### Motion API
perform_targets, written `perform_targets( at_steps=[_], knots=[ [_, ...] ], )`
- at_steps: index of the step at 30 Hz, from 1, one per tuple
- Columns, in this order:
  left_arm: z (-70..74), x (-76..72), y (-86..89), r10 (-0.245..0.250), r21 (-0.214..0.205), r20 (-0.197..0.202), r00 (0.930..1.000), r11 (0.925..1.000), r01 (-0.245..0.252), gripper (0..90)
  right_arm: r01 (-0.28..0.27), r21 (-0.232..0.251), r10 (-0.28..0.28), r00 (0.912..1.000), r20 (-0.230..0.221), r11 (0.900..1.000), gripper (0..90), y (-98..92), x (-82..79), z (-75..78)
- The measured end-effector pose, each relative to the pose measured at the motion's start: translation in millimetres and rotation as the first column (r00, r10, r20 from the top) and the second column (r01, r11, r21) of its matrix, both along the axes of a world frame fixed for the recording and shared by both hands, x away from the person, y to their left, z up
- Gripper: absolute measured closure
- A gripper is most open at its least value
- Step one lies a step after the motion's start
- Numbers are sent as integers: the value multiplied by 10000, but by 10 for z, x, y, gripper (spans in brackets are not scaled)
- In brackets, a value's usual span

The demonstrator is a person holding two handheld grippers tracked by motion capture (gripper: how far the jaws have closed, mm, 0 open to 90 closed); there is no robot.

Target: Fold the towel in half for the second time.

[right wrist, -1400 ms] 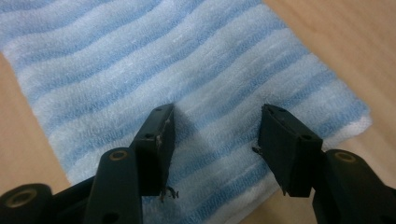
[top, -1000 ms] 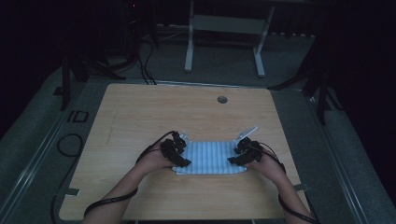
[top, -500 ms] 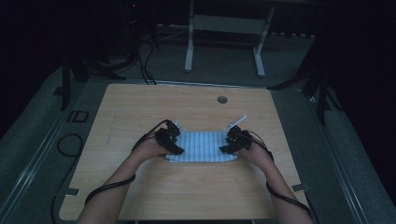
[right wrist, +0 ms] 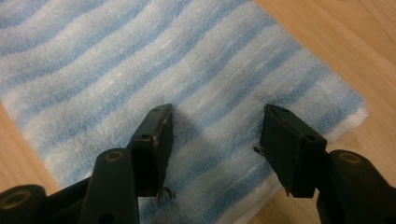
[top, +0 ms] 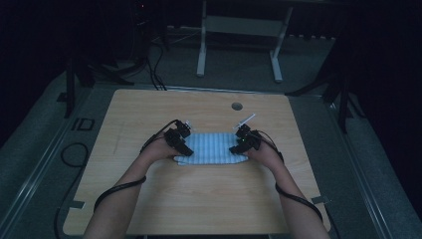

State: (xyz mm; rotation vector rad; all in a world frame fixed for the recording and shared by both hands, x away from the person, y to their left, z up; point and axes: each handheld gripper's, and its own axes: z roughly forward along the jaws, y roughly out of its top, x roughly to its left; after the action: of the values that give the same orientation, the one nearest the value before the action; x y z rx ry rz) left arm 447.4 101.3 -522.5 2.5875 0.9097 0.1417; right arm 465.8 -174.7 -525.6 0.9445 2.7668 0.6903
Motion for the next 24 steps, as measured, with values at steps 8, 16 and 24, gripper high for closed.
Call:
perform_targets(
  at_steps=[8,16,24],
  knots=[
    [-7,55,23,176,-98,-24,9998,9998,-176,379,109,128,-109,9999,-8,9999,430,19,45,-7],
    [20,31,36,342,-299,19,9994,9990,-341,377,-26,-16,26,9998,218,10000,400,28,35,25],
    [110,-98,4,539,-1421,132,9985,9885,-515,274,-457,498,447,9988,217,9977,221,122,-94,41]
  ],
)
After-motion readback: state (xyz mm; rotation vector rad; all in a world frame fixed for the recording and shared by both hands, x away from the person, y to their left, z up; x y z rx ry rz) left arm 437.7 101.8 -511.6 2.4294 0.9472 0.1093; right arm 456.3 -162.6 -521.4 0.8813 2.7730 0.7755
